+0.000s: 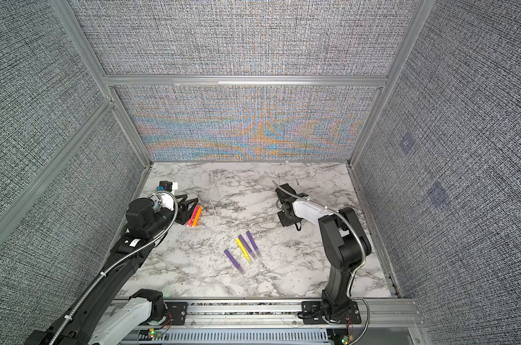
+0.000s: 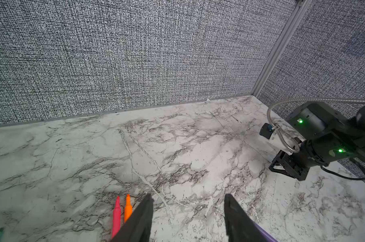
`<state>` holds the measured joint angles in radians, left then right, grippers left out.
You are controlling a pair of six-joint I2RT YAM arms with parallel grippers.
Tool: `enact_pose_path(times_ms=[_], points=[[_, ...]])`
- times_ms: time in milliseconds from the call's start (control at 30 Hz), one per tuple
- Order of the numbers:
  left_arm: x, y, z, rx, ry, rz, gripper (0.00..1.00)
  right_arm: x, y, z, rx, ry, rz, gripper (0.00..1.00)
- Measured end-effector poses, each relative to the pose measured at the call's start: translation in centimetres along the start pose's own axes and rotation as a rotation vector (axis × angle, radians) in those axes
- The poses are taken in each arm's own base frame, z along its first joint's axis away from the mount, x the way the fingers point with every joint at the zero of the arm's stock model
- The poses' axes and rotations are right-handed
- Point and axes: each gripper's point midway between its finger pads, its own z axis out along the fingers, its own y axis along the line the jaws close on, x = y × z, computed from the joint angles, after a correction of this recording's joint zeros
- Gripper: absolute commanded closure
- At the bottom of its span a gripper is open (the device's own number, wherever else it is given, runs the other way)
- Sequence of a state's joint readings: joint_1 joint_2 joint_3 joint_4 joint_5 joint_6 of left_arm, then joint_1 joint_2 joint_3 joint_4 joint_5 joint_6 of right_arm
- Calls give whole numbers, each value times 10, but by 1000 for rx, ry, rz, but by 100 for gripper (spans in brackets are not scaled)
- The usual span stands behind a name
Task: Remove pen caps from pens
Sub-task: Place the pen cap to the middle-right of the table, then pick up the pen from the center of the table.
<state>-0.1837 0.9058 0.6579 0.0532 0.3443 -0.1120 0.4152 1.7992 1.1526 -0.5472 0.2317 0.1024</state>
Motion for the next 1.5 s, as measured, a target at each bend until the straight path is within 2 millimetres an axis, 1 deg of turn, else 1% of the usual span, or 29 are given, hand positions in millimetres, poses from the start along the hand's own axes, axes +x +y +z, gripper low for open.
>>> enact_pose_path(times_ms=[67, 167, 267, 333, 400, 433, 467, 500, 533, 600, 700, 767, 833, 900, 1133, 1300, 1500], points=[[0, 0, 0, 0, -1, 0, 44, -5, 1, -13, -1, -31, -14, 37], [-1, 0, -1, -2, -5, 2, 44, -16, 5, -41, -6, -92, -28, 36], [-2, 1, -3, -11, -11, 4, 44, -28, 16, -80, -4, -182, -63, 37], [-2, 2, -4, -19, -13, 5, 44, -33, 31, -113, -28, -264, -95, 37], [0, 2, -4, -19, -11, 6, 44, -32, 45, -141, -68, -340, -111, 39], [1, 3, -4, -23, -11, 8, 44, -28, 52, -151, -91, -371, -120, 40], [2, 3, -4, -24, -9, 7, 44, -21, 62, -159, -128, -396, -127, 42], [3, 3, -5, -24, -9, 7, 44, -11, 71, -163, -161, -408, -136, 46], [3, 3, -5, -25, -9, 7, 44, -2, 79, -163, -188, -416, -141, 47], [4, 3, -5, -25, -9, 9, 44, 22, 95, -156, -237, -407, -148, 50], [3, 3, -6, -25, -12, 11, 44, 55, 112, -135, -285, -373, -143, 51], [3, 3, -6, -24, -15, 12, 44, 70, 120, -126, -301, -362, -129, 51], [2, 3, -6, -24, -17, 12, 44, 78, 129, -122, -325, -370, -117, 52], [3, 3, -6, -24, -17, 12, 44, 81, 137, -119, -343, -380, -101, 52], [5, 2, -7, -22, -15, 11, 44, 77, 154, -100, -337, -374, -64, 55], [5, 2, -8, -21, -17, 12, 44, 74, 160, -83, -317, -357, -46, 58], [6, 2, -7, -21, -12, 10, 44, 72, 167, -64, -291, -331, -51, 59]])
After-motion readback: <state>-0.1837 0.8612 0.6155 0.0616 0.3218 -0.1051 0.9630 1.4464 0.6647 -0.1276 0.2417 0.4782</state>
